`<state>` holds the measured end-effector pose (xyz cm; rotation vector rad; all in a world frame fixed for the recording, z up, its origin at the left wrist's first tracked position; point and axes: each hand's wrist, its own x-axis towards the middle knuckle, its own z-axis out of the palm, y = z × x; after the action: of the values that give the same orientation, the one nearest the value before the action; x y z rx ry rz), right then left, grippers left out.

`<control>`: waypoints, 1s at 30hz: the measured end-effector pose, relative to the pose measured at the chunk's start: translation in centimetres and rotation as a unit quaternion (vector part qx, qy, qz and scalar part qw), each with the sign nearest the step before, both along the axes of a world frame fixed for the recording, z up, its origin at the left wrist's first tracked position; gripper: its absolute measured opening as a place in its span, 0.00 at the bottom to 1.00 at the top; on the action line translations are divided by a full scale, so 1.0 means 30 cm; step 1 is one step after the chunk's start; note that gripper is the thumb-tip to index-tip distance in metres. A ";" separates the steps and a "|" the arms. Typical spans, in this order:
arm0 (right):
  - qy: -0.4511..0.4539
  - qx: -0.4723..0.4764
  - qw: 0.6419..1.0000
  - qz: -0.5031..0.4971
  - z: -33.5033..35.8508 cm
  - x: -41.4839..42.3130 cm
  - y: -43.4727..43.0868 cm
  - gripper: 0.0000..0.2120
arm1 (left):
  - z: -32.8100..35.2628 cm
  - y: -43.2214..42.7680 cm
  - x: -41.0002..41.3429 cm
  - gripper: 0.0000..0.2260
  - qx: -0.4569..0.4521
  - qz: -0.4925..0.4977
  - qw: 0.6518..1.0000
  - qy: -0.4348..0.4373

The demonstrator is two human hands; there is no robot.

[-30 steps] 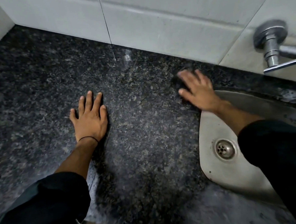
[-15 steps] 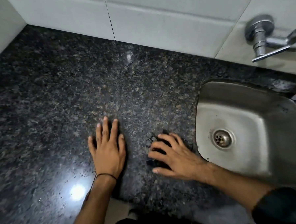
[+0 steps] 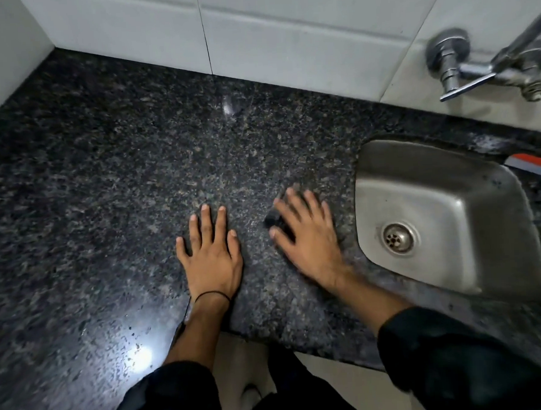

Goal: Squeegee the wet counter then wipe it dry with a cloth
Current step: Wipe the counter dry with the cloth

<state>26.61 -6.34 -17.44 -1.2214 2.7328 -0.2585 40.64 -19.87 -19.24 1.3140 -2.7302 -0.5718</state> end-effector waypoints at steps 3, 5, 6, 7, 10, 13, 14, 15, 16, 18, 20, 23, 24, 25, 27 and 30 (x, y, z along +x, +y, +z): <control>-0.021 0.008 0.990 0.138 0.007 0.252 0.139 0.28 | 0.002 -0.005 0.013 0.23 -0.010 -0.006 1.000 0.007; -0.021 0.031 0.965 0.259 0.015 0.306 0.263 0.28 | 0.005 -0.018 0.015 0.23 -0.013 -0.011 1.000 0.016; -0.017 0.037 0.948 0.315 0.025 0.286 0.323 0.28 | 0.010 -0.022 0.017 0.23 -0.008 -0.019 0.999 0.026; -0.012 0.041 0.934 0.354 0.033 0.248 0.376 0.28 | 0.015 -0.024 0.023 0.23 0.000 -0.028 0.999 0.040; -0.012 0.060 0.958 0.280 0.029 0.083 0.487 0.28 | 0.041 0.010 0.074 0.23 0.011 -0.037 0.996 0.084; 0.015 0.033 0.999 0.022 0.006 0.004 0.521 0.29 | 0.079 0.109 0.146 0.23 0.002 -0.046 0.994 0.099; 0.016 0.025 0.998 -0.063 -0.003 0.022 0.507 0.30 | 0.086 0.157 0.172 0.24 -0.003 -0.067 0.993 0.100; 0.018 0.019 0.991 -0.130 -0.014 0.054 0.479 0.30 | 0.087 0.203 0.193 0.24 -0.006 -0.094 0.991 0.097; 0.025 0.014 0.984 -0.175 -0.022 0.107 0.449 0.30 | 0.083 0.252 0.215 0.24 -0.008 -0.118 0.989 0.090; 0.037 -0.004 0.982 -0.185 -0.024 0.239 0.396 0.29 | 0.061 0.328 0.256 0.24 -0.006 -0.143 0.988 0.059; 0.033 -0.005 0.994 -0.104 -0.021 0.357 0.382 0.28 | 0.025 0.364 0.293 0.26 0.004 -0.139 0.990 0.020; 0.007 0.008 0.997 0.073 -0.003 0.425 0.463 0.28 | -0.012 0.365 0.326 0.27 0.013 -0.161 0.987 -0.010; 0.001 0.015 0.993 0.116 0.005 0.399 0.504 0.29 | -0.015 0.361 0.324 0.26 0.021 -0.166 0.986 -0.013; -0.005 0.023 0.991 0.131 0.007 0.359 0.544 0.29 | -0.013 0.355 0.318 0.25 0.034 -0.169 0.985 -0.017; -0.021 0.028 0.998 0.052 0.001 0.284 0.629 0.30 | -0.003 0.356 0.314 0.25 0.058 -0.176 0.982 -0.026; -0.021 -0.003 0.985 -0.169 -0.009 0.251 0.692 0.33 | 0.012 0.357 0.315 0.25 0.073 -0.180 0.980 -0.041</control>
<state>34.15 14.44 -17.70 -0.7356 2.8906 -0.3230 50.09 -9.16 -18.88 0.8828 -3.0705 -0.7724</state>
